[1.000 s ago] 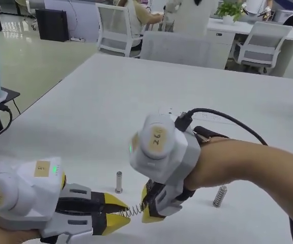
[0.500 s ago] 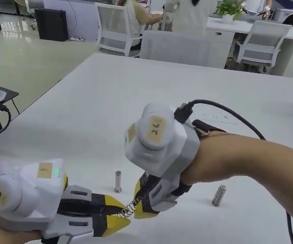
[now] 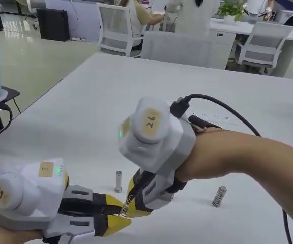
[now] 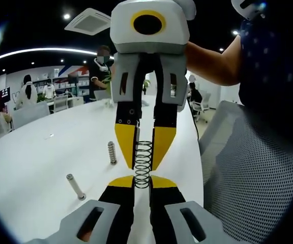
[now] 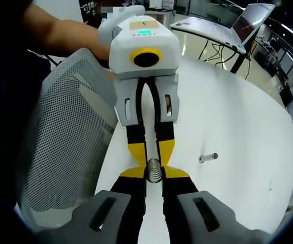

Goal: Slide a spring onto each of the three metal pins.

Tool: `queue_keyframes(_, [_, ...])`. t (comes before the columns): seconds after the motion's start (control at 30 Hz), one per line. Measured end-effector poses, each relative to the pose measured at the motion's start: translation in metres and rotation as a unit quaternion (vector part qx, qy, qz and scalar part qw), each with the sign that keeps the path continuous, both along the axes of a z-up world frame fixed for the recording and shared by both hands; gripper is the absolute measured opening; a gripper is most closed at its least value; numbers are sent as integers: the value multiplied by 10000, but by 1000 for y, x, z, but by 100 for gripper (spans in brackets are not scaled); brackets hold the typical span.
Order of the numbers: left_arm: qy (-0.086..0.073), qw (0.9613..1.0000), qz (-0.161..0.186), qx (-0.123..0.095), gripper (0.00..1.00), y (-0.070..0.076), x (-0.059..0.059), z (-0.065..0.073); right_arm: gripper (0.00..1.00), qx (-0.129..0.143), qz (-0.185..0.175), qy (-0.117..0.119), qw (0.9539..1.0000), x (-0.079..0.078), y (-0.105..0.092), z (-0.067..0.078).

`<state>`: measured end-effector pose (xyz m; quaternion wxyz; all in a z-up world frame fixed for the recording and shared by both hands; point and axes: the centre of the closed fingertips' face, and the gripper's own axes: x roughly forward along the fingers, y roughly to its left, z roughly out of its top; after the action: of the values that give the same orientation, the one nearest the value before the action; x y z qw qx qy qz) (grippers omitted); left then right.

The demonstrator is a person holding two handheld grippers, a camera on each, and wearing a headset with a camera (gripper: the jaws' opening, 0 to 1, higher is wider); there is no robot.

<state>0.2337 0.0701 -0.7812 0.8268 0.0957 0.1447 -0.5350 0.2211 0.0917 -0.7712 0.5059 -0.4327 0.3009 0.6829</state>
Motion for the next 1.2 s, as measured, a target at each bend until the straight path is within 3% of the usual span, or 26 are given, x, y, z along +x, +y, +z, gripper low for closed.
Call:
queue_keyframes(0.87, [17,9999,71,-95,3,1,-1,-2,8,-178,132,-70,9997,-1,4,-2])
queue_keyframes(1.2, [31,9997,169,-143,12,4,1,-2,8,-209,84,-138,9997,2,2,-2])
